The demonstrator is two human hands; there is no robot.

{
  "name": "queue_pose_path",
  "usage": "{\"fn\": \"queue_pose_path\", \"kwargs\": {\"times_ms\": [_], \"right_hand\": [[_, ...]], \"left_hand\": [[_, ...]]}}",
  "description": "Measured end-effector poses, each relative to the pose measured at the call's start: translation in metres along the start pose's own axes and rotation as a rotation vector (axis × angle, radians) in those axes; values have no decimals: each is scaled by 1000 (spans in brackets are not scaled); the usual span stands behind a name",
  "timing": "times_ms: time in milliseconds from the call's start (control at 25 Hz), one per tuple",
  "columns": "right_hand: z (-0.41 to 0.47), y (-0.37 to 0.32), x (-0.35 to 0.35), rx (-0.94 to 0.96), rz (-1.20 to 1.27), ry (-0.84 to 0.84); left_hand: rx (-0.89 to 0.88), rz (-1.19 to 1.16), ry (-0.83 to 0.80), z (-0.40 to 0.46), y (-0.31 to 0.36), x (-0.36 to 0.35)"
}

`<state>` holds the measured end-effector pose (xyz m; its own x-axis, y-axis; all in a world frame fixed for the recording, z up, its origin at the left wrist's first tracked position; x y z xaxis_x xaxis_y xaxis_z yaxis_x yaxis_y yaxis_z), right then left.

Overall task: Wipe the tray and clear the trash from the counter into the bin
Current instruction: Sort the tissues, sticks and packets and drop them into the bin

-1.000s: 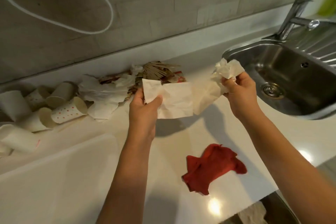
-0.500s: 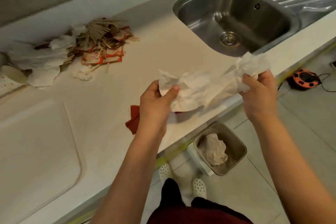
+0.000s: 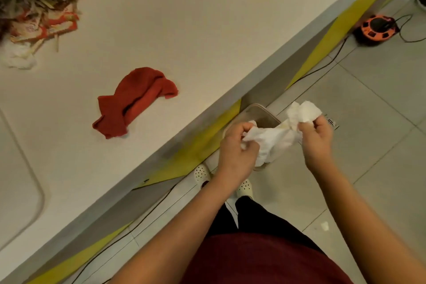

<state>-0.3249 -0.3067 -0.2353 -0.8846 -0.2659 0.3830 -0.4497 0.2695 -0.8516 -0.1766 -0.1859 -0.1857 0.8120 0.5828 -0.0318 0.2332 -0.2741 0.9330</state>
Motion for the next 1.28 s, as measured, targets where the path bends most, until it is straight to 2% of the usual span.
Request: {"fn": "queue_pose_path", "kwargs": {"times_ms": [120, 280, 480, 560, 680, 800, 920, 1000, 1080, 1200, 1280], "right_hand": [[8, 40, -26, -95, -192, -141], [24, 71, -43, -157, -339, -173], [47, 88, -63, -147, -486, -240], [54, 97, -69, -151, -573, -314], [57, 115, -74, -192, -802, -470], [49, 122, -67, -290, -672, -459], [34, 117, -57, -326, -576, -404], [24, 95, -52, -231, -525, -339], [16, 52, -41, -22, -425, -223], [5, -26, -19, 254, -235, -90], [2, -69, -7, 360, -153, -40]], "left_hand": [[162, 127, 111, 23, -60, 15], [343, 158, 221, 44, -117, 28], [431, 125, 242, 73, -138, 18], [474, 61, 261, 79, -145, 16], [582, -30, 134, 83, -162, 5], [654, 78, -10, 77, -166, 0], [687, 112, -12, 66, -162, 1], [675, 74, -22, 58, -147, -5], [595, 48, -67, 51, -121, -17], [439, -36, -154, 38, -61, -37], [348, -111, -186, 28, -14, -42]]}}
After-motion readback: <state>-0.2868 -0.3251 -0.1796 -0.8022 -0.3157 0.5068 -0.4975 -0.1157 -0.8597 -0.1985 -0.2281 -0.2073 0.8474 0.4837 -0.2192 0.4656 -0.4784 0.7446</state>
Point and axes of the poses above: each hand's wrist, its own z-axis towards the middle knuckle, its own x-axis out of the back of the hand, y = z × x, the point moved 6 cm from there along z, towards the middle knuckle, and after that the axes turned 15 degrees about -z, right-handed, at the moved point
